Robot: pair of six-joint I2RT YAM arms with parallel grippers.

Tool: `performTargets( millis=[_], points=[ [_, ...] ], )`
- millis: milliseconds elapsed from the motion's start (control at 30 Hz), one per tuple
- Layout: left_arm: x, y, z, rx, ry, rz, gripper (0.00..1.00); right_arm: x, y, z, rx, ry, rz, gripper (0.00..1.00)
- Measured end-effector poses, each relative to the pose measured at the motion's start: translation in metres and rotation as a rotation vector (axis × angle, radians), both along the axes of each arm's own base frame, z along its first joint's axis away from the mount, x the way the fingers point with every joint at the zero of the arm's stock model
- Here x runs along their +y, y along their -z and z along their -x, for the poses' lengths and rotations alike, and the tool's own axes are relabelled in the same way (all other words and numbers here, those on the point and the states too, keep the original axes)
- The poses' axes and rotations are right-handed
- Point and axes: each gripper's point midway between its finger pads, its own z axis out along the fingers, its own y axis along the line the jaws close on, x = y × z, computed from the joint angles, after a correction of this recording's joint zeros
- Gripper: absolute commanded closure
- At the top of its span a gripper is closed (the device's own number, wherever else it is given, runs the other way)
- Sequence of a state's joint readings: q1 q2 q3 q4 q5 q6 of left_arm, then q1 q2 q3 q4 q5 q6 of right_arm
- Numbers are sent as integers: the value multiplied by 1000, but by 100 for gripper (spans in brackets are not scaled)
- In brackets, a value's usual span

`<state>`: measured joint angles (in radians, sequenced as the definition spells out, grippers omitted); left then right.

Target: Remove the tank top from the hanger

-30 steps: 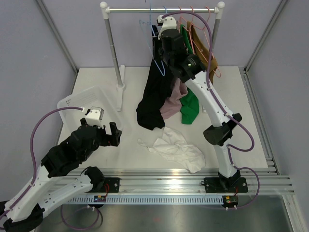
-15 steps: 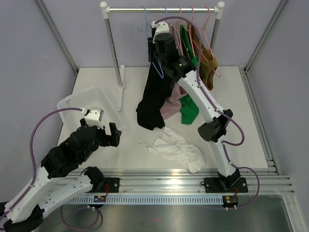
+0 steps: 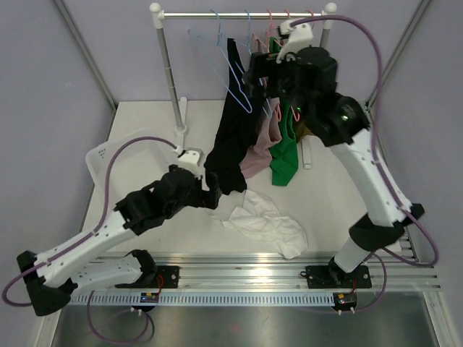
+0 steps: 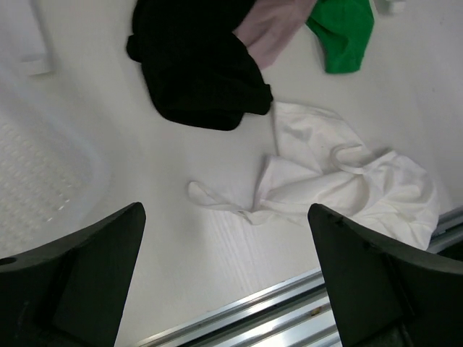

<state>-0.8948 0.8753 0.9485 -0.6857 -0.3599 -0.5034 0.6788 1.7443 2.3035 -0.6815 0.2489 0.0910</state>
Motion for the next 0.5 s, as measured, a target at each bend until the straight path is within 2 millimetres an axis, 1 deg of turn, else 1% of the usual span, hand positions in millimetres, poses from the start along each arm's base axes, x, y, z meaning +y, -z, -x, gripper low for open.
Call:
performTargets(
  millis=[100,133,200,300,400,433,500],
  points=[
    [-50,16,-2,21,101,0,1,-44,-38,49,-79,20,-47,0],
    [-63,21,-1,28,129,-3,1,-60,-46,67,-98,26,-60,0],
    [-97,38,1,60,192,-37,1,-89,-50,100,-130,38,-86,0],
    [-143,63,5,102,268,-96,1,-123,-31,138,-126,56,-95,1],
    [-187,90,14,132,337,-146,1,-151,1,169,-96,74,-103,1],
    [-197,100,18,143,356,-164,1,-158,15,178,-76,75,-100,1],
    [-212,124,28,171,389,-212,1,-167,36,191,-50,77,-103,0]
  ],
)
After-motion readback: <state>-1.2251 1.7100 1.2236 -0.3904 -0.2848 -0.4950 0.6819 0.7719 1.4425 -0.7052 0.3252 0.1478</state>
